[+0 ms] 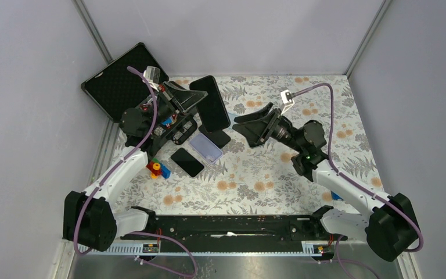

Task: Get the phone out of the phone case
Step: Remove the phone case from the phone.

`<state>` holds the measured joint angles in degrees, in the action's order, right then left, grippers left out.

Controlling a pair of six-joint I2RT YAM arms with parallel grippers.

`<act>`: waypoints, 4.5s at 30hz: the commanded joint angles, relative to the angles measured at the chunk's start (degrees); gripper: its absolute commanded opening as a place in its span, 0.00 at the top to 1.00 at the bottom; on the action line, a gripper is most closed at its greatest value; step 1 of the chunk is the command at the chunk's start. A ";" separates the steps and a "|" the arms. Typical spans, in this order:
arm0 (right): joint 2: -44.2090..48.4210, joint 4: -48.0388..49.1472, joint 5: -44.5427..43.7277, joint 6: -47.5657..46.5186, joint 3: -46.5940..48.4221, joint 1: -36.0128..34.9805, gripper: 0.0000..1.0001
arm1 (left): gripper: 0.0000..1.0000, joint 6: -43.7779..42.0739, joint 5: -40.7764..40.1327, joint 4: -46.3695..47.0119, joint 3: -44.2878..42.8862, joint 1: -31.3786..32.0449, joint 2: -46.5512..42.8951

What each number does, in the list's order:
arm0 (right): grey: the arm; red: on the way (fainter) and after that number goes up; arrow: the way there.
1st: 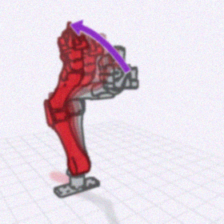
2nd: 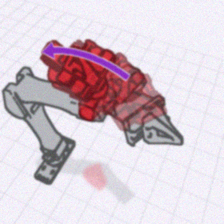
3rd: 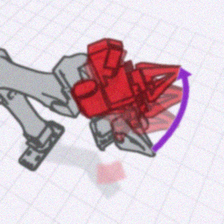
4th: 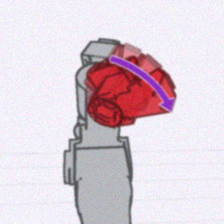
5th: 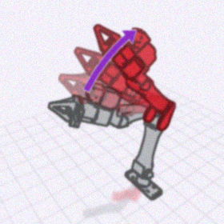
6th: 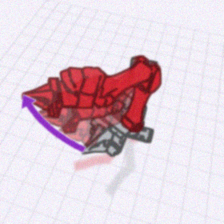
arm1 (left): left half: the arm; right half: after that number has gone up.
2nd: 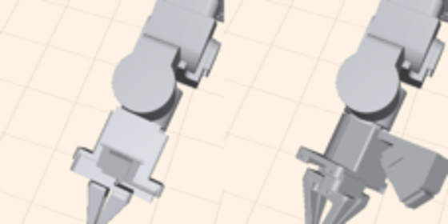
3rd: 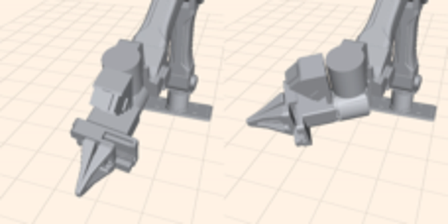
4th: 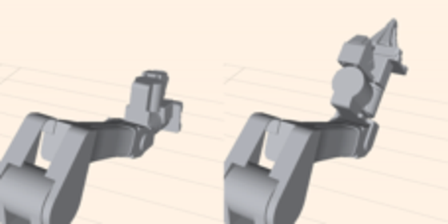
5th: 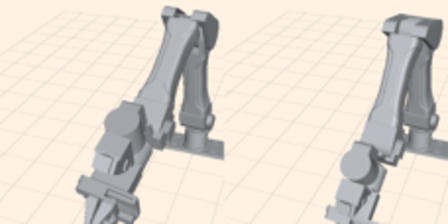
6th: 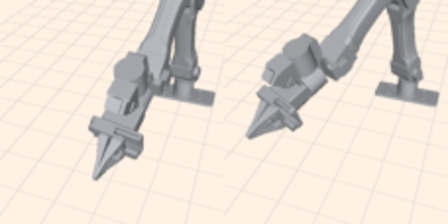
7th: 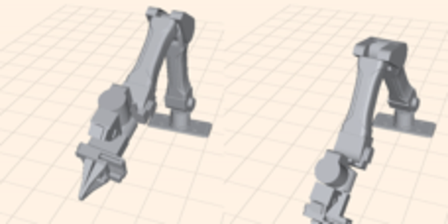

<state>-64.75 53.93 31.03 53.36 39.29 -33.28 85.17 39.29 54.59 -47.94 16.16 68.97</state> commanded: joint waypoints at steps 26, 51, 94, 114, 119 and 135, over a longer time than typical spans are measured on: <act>-4.42 2.36 10.73 2.73 8.71 -0.18 1.00 | 1.00 7.41 -0.92 7.42 -1.55 0.01 -1.76; -5.11 -9.35 10.07 -2.74 11.45 -0.20 0.92 | 1.00 25.19 1.86 23.78 -3.29 -0.07 5.42; -4.01 -20.70 5.03 -5.83 15.28 -1.39 0.64 | 1.00 17.78 1.33 19.25 -2.75 -0.10 3.05; -5.24 -25.94 -0.21 -7.76 14.98 -1.40 0.78 | 1.00 21.80 0.20 23.63 -2.95 -0.08 3.89; -2.97 -10.25 1.11 -3.50 8.84 -1.39 0.38 | 1.00 18.87 -0.86 20.89 -2.23 -0.11 3.34; -4.40 10.76 -2.98 -5.27 -0.91 -8.75 0.30 | 1.00 10.84 -5.26 10.71 0.13 -0.17 -0.09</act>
<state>-70.28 63.05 30.44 53.17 37.91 -40.47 97.17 38.54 63.40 -48.12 15.86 71.94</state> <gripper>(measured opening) 0.701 0.131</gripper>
